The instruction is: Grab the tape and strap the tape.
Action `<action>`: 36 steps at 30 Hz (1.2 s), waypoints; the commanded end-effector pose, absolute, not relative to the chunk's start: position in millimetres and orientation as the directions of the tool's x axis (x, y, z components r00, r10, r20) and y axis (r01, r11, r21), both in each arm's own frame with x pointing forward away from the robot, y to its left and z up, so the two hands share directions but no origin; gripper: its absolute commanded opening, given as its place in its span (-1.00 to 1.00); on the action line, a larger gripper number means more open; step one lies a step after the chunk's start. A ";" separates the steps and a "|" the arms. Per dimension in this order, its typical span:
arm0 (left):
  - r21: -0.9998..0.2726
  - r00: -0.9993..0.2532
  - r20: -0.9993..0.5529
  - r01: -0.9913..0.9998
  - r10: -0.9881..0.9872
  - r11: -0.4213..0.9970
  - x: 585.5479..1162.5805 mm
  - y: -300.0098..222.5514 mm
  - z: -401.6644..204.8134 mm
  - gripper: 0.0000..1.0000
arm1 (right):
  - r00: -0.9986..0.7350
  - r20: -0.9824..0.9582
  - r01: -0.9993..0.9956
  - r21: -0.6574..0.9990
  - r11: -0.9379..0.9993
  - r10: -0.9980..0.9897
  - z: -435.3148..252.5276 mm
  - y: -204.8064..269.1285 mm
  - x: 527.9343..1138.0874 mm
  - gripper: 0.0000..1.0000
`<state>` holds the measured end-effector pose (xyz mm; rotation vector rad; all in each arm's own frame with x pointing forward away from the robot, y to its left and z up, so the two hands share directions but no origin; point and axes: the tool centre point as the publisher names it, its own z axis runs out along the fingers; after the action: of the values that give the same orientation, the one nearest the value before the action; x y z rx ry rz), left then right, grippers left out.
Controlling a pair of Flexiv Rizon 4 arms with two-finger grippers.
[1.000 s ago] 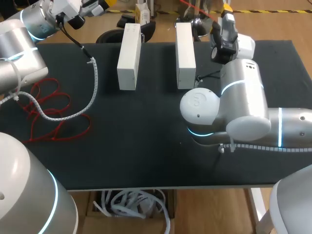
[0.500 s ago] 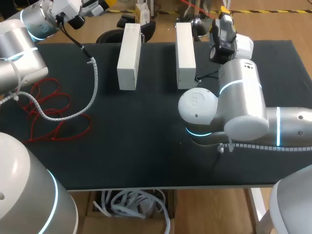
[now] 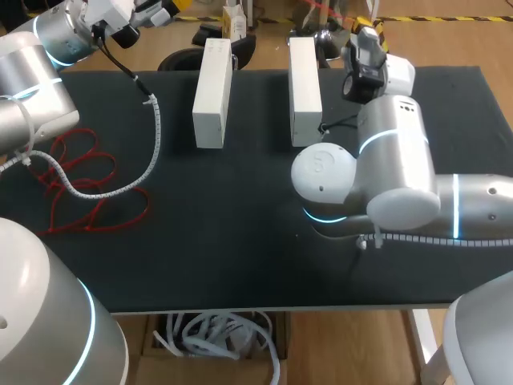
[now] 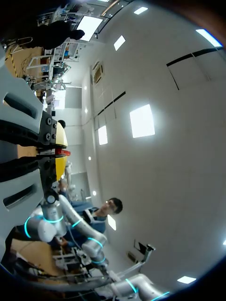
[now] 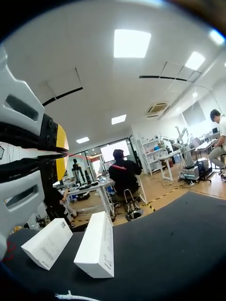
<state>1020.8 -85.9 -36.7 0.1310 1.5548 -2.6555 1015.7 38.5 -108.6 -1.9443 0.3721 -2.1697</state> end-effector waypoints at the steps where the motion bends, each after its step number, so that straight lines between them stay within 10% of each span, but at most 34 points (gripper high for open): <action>1: -0.866 -0.994 -0.106 0.097 -0.010 -0.491 1021.5 -86.1 -37.9 -1.00 | -0.107 0.942 -0.019 -0.321 -0.947 -0.317 -107.7 41.0 1016.2 -1.00; 21: -0.866 -0.994 -0.106 0.097 -0.010 -0.491 1021.5 -86.1 -37.9 -1.00 | -0.091 0.944 -0.002 -0.318 -0.948 -0.316 -106.2 41.0 1014.9 -1.00; 27: -0.999 -0.996 0.032 -0.035 0.080 -0.037 1017.8 -86.3 -40.8 -1.00 | -0.091 0.944 -0.002 -0.318 -0.948 -0.316 -106.2 41.0 1014.9 -1.00; 36: -0.877 -0.999 0.039 -0.031 0.006 0.480 1014.5 -87.3 -40.8 -1.00 | -0.091 0.944 -0.002 -0.318 -0.948 -0.316 -106.2 41.0 1014.9 -1.00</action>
<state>1019.3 -88.0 -52.4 0.0689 2.0488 -2.4449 1014.8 42.6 -108.1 -1.9520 0.3566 -2.1503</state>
